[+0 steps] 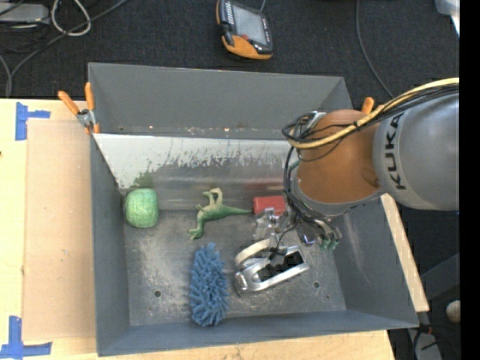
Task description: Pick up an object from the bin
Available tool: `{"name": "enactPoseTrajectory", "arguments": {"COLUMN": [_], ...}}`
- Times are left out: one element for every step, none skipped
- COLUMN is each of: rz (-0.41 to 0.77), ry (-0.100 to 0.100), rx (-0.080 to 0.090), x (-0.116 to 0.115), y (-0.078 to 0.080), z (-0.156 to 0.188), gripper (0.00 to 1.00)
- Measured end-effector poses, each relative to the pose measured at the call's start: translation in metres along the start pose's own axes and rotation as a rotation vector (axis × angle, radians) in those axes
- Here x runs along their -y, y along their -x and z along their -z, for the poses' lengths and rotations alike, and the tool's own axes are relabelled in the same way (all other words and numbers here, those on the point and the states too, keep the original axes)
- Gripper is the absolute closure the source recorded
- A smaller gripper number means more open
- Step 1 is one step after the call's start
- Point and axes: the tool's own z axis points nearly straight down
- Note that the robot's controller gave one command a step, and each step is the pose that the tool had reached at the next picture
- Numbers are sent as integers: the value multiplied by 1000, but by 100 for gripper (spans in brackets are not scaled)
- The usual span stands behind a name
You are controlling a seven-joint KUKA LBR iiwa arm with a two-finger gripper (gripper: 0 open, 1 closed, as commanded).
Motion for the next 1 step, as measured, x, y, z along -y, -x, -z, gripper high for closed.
{"name": "enactPoseTrajectory", "arguments": {"rz": [0], "ry": [0], "rx": [-2], "x": [-1], "y": [-1], "z": [9], "gripper": [100]}}
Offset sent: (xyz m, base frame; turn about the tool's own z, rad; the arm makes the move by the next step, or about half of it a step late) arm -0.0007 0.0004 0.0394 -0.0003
